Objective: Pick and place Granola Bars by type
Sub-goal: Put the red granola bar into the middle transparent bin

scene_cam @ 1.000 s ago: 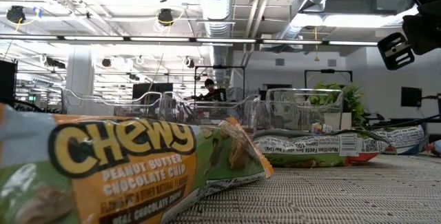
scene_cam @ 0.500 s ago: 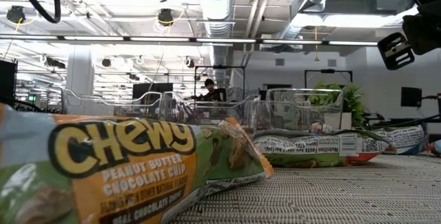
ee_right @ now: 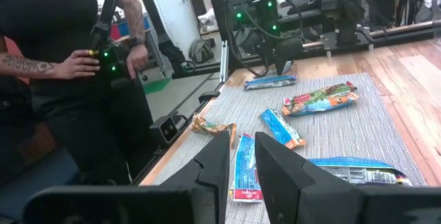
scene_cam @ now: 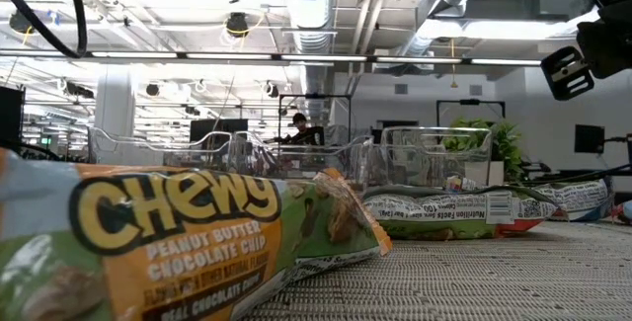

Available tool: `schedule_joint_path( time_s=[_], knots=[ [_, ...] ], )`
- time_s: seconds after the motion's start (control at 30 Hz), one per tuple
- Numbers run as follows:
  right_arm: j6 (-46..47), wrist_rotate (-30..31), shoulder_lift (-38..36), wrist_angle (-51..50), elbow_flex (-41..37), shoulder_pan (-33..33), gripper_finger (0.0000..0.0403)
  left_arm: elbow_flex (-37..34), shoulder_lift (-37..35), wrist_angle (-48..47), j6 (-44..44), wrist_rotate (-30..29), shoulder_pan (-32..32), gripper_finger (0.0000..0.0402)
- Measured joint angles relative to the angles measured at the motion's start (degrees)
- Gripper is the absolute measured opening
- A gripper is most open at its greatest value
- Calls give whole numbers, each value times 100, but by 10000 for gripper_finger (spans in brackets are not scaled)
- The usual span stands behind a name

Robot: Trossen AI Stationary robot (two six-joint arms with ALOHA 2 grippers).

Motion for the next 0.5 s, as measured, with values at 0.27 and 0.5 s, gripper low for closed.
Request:
schedule_joint_path(
  time_s=[0.27,0.5],
  knots=[
    [-1,0,1,4,0,-1,62,48,15,-21,-23,-103,2,196],
    [-1,0,1,7,0,-1,62,48,20,-15,-123,-142,9,142]
  ],
)
